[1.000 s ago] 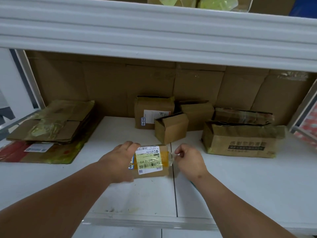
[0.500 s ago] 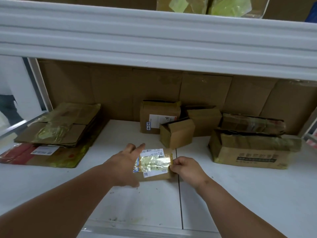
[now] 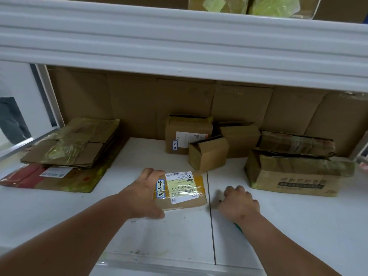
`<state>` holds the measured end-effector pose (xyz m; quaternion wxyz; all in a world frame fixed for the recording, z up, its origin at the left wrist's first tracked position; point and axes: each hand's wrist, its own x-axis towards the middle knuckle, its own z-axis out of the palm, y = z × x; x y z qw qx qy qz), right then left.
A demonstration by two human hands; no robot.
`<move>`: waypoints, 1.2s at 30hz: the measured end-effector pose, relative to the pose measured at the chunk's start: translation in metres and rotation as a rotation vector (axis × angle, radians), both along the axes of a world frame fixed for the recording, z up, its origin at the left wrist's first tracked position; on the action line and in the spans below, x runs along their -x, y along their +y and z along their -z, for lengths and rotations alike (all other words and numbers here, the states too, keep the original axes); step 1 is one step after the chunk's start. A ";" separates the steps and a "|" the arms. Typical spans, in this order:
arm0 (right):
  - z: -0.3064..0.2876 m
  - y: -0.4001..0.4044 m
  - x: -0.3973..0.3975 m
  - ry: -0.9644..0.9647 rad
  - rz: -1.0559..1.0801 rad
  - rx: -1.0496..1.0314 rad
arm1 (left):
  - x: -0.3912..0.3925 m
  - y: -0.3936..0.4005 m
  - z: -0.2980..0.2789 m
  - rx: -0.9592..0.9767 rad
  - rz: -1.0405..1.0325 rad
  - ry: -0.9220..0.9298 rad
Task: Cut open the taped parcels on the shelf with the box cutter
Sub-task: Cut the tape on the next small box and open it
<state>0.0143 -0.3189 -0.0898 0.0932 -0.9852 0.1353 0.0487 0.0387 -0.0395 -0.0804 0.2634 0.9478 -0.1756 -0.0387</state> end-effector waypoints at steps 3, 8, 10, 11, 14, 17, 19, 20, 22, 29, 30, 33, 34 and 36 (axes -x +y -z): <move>0.005 -0.007 0.006 0.116 0.077 0.069 | 0.001 0.001 0.001 0.004 0.001 -0.013; -0.012 -0.017 0.007 0.315 0.003 0.096 | 0.006 0.001 0.002 0.026 -0.075 0.004; -0.017 -0.018 0.008 0.341 -0.054 0.087 | 0.009 0.003 0.003 0.046 -0.113 0.028; -0.018 -0.019 0.008 0.320 -0.068 0.088 | 0.011 0.003 0.004 0.039 -0.106 0.023; -0.017 -0.020 0.008 0.152 -0.046 -0.021 | 0.013 0.005 0.004 -0.003 -0.039 -0.032; -0.019 -0.011 0.008 -0.006 -0.025 -0.257 | 0.012 0.009 0.004 -0.069 0.012 -0.041; -0.025 -0.003 0.011 -0.022 -0.007 -0.484 | 0.011 0.008 0.001 -0.115 0.023 -0.026; -0.028 0.000 0.014 -0.004 0.016 -0.612 | 0.009 0.007 0.000 -0.150 0.024 -0.040; -0.033 0.006 0.021 0.043 0.074 -0.859 | 0.008 0.000 -0.004 -0.260 0.019 -0.109; -0.028 0.015 0.036 0.091 -0.004 -0.949 | 0.006 -0.027 -0.003 -0.623 0.003 -0.156; -0.026 0.014 0.036 0.099 -0.007 -0.950 | 0.005 -0.031 -0.002 -0.626 0.006 -0.179; -0.023 0.010 0.039 0.112 0.008 -1.013 | 0.002 -0.041 0.000 -0.569 0.041 -0.214; -0.022 0.009 0.039 0.112 0.015 -1.047 | 0.002 -0.044 0.001 -0.528 0.048 -0.203; -0.022 0.005 0.040 0.105 0.022 -1.110 | 0.001 -0.046 0.002 -0.444 0.047 -0.175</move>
